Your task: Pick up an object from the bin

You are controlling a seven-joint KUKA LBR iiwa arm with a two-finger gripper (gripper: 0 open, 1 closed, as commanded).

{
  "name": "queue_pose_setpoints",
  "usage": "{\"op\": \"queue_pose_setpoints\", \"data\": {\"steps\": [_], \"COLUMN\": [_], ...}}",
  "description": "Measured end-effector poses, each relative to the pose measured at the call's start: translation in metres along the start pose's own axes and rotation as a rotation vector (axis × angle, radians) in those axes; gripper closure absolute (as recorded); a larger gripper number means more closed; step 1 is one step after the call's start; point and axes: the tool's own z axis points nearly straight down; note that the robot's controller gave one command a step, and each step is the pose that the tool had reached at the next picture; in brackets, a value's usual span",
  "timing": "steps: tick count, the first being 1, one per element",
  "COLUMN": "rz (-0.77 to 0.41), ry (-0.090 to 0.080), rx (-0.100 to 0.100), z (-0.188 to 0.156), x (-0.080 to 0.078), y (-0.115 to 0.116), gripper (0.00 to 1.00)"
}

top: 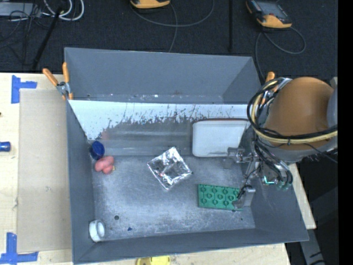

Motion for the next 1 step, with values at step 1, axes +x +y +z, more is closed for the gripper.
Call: {"op": "queue_pose_setpoints", "data": {"steps": [1], "rz": [0.077], "ry": [-0.004], "rx": [0.000], "z": [0.1354], "x": [0.0132], "y": [-0.0244], "gripper": [0.00]}}
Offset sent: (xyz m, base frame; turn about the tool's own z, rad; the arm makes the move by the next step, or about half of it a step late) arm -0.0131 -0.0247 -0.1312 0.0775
